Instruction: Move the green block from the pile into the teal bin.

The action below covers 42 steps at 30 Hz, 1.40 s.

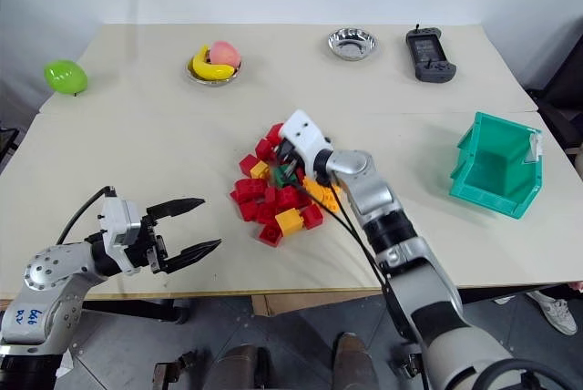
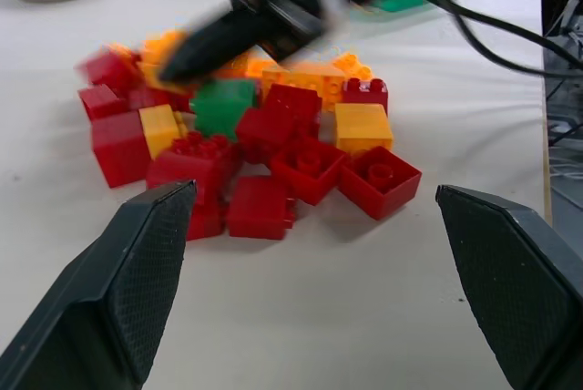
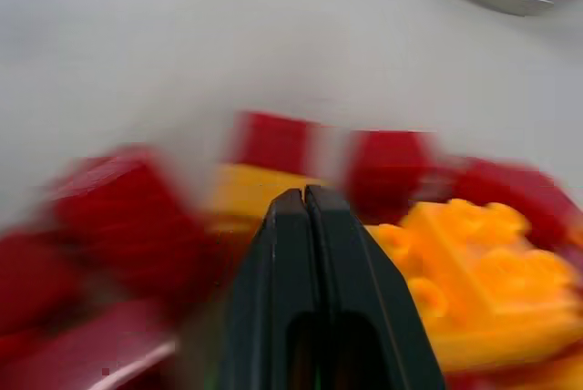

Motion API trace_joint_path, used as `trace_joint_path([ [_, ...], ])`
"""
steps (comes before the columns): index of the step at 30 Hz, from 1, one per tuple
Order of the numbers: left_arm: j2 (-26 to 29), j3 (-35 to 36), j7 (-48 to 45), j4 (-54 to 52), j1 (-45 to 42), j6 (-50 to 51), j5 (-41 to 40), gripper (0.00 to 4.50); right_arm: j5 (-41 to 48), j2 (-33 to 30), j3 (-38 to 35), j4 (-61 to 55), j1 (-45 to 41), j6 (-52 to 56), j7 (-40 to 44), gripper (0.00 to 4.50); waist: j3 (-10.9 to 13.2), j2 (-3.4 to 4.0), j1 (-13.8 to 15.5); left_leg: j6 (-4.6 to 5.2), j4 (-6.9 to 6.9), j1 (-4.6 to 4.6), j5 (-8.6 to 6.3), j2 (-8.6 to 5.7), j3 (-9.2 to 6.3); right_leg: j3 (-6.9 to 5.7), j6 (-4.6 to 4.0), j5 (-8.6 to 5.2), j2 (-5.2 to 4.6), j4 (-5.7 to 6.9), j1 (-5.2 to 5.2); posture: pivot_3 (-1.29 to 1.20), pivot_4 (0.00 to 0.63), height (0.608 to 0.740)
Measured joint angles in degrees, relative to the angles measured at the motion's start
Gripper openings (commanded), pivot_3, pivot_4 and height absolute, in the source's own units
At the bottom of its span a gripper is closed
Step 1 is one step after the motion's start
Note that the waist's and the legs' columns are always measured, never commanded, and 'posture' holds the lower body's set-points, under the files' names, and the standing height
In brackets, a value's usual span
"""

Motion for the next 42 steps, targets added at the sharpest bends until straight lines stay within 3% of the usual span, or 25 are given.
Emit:
trace_joint_path([
  [4, -0.48, 0.03, 0.89, 0.8, -0.59, -0.3, 0.46, 4.5, -2.11, 0.3, -0.39, 8.21, -4.21, -3.34, -0.48, 0.05, 0.0, 0.01, -1.01, 0.0, -0.05, 0.01, 0.0, 0.03, 0.0, -0.07, -0.02, -0.01, 0.0, 0.0, -0.01, 0.0, 0.15, 0.74],
  [7, -0.56, 0.01, 1.09, 2.06, -1.63, -0.32, 0.52, 4.5, -1.97, 1.86, 0.47, 7.47, -3.93, -4.63, 4.31, 0.05, 0.01, 0.01, -1.72, 0.0, -0.09, 0.01, 0.0, 0.05, 0.03, -0.11, -0.02, -0.01, 0.0, 0.02, -0.07, 0.0, 0.15, 0.74],
  [13, -0.59, 0.06, 1.88, 2.66, -1.58, -0.63, 1.21, 4.5, -1.38, 1.89, 5.29, -6.96, 4.65, -3.74, 14.86, 0.05, 0.01, 0.01, -2.47, -0.06, -0.07, -0.01, -0.04, 0.07, 0.04, -0.43, -0.04, -0.01, -0.11, 0.05, -0.1, 0.0, 0.15, 0.74],
  [19, -0.62, 0.36, 3.32, 2.58, -0.46, -0.96, 2.01, 4.5, 0.02, -6.48, 6.18, -20.32, 12.44, -2.37, 21.84, 0.05, 0.01, 0.01, -1.55, -0.05, 0.0, -0.03, -0.05, 0.07, 0.03, -0.45, -0.05, 0.0, -0.12, 0.05, -0.09, 0.0, 0.15, 0.74],
  [29, -0.12, 0.82, 3.84, 2.74, 0.94, -4.29, 4.18, 4.5, 8.5, -26.26, -9.25, -27.76, 27.15, 3.51, 26.64, 0.05, 0.0, -0.02, 0.92, -0.01, 0.07, 0.06, -0.1, 0.07, 0.08, -0.47, -0.08, 0.02, -0.11, -0.06, 0.06, 0.0, 0.15, 0.74],
  [36, -0.51, 2.18, 4.36, 5.33, 0.3, -5.87, 4.1, 4.5, 16.86, -27.96, -19.9, -31.1, 33.82, 2.11, 28.08, 0.05, 0.0, -0.01, 0.58, -0.01, 0.05, 0.09, -0.1, 0.09, 0.14, -0.44, -0.08, 0.02, -0.08, -0.06, 0.06, 0.0, 0.15, 0.74],
  [39, -0.76, 3.3, 4.71, 7.02, -0.71, -6.97, 3.8, 4.5, 19.34, -27.96, -20.07, -33.09, 33.11, 6.83, 27.3, 0.65, 0.0, -0.01, 0.71, -0.01, 0.08, 0.09, -0.1, 0.09, 0.13, -0.44, -0.08, 0.02, -0.09, -0.03, 0.06, 0.0, 0.15, 0.74],
  [42, -0.7, 3.53, 3.88, 7.29, -0.79, -6.85, 3.23, 4.5, 19.15, -27.63, -16.26, -36.27, 30.1, 11.83, 25.42, 1.64, 0.0, -0.01, 0.52, -0.01, 0.07, 0.09, -0.1, 0.1, 0.13, -0.43, -0.08, 0.02, -0.09, -0.04, 0.05, 0.0, 0.15, 0.74],
])
